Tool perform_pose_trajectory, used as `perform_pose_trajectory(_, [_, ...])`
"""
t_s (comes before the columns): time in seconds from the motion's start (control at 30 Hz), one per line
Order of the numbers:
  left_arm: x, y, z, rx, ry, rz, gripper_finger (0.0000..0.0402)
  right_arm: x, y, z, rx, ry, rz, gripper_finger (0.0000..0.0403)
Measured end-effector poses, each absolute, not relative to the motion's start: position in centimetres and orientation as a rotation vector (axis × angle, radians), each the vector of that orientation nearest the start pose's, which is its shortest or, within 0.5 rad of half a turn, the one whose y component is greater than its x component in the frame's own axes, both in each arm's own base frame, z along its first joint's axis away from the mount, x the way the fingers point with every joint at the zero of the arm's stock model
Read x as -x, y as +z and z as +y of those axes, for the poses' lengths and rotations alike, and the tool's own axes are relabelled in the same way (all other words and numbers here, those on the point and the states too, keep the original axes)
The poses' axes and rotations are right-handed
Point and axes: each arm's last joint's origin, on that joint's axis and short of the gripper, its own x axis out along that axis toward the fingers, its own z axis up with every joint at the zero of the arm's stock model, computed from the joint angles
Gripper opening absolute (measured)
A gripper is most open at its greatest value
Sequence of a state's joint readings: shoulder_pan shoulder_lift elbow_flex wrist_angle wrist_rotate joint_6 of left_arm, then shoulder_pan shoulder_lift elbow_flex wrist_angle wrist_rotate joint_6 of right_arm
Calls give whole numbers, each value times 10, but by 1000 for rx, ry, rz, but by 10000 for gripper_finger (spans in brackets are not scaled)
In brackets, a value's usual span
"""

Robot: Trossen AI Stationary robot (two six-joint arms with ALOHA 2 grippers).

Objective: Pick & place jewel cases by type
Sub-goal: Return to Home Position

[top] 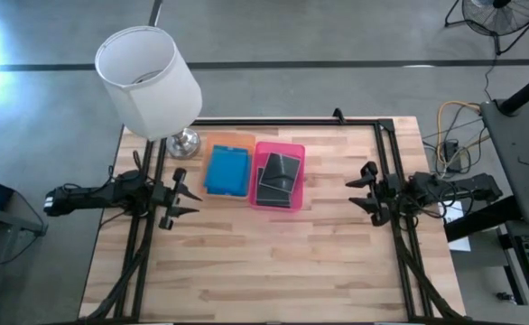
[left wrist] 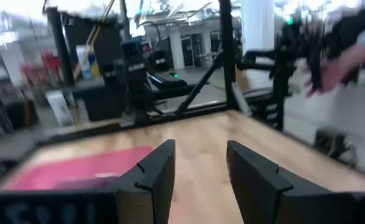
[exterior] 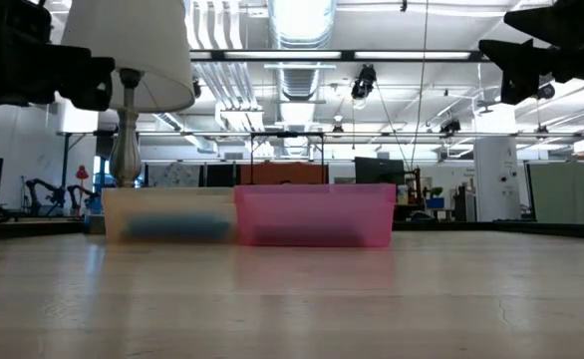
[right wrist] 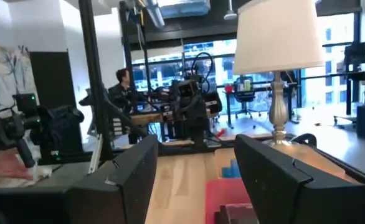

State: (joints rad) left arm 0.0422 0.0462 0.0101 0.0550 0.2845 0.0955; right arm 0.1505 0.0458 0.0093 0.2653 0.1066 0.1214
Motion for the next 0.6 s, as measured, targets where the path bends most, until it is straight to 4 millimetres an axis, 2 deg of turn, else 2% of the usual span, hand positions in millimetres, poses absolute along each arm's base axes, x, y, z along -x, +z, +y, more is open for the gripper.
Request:
perform_pose_trajectory(0.1, [-99, 169, -4, -163, -240, -39, 126, -97, 188, 12, -145, 58, -220, 210])
perform_pose_trajectory(0.27, [-99, 169, -4, -91, -242, -30, 126, -97, 186, 12, -160, 58, -194, 210])
perform_pose_trajectory(0.6, [-99, 169, -4, -68, -243, -29, 126, -98, 180, 12, -119, 52, -135, 210])
